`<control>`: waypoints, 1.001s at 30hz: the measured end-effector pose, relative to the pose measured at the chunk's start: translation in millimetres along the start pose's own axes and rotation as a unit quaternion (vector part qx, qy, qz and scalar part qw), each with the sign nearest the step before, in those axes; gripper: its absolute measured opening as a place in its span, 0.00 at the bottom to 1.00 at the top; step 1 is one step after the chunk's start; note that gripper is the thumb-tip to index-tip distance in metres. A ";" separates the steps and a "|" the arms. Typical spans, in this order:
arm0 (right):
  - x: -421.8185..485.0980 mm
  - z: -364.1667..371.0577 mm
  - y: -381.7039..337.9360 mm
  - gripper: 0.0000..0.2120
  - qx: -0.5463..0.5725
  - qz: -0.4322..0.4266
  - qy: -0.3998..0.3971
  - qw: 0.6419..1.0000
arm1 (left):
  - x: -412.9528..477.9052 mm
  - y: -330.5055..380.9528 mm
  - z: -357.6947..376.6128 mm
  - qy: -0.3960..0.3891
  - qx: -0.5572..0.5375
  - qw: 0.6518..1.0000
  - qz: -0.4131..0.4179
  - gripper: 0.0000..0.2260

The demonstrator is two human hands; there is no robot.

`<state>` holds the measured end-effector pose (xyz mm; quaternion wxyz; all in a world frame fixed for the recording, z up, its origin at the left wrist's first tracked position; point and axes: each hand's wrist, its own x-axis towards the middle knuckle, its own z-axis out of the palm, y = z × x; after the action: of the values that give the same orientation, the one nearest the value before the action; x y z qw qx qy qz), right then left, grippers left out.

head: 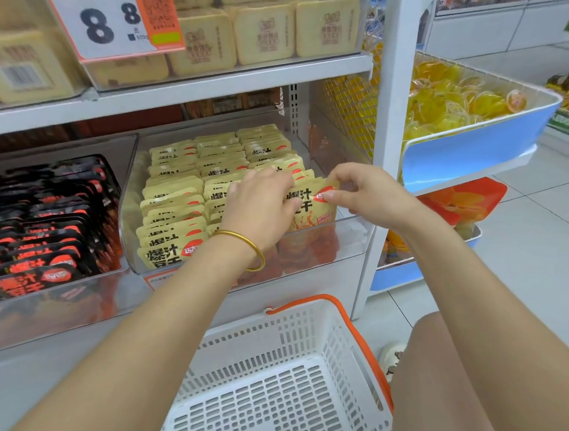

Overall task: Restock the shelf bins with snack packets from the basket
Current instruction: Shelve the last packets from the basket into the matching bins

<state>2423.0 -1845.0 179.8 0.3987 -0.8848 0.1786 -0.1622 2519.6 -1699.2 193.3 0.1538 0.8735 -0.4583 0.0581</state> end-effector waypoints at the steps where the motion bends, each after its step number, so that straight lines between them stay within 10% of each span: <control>1: 0.3 1.3 0.8 0.04 -0.011 0.002 -0.012 1.000 | 0.2 -1.6 1.6 -0.003 -0.002 1.000 -0.006 0.11; 8: -3.8 8.0 2.1 0.10 -0.079 0.026 -0.030 0.996 | -5.4 -10.7 9.6 -0.007 0.002 1.000 -0.020 0.14; 13: -1.3 7.1 -6.8 0.42 -0.042 0.111 -0.053 0.991 | -9.6 -12.6 10.4 0.013 0.019 1.000 -0.008 0.13; 18: 8.9 13.9 -11.9 0.26 -0.063 0.149 -0.087 0.983 | -11.0 -11.4 9.8 0.008 0.077 0.997 0.006 0.12; 30: 10.1 12.1 -14.0 0.27 -0.075 0.153 -0.115 0.979 | -11.3 -6.8 12.6 0.018 0.095 0.995 0.031 0.12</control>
<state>2439.7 -1833.0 184.4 0.3691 -0.8872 0.2765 0.0175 2518.2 -1690.8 177.2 0.0769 0.8682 -0.4749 0.1218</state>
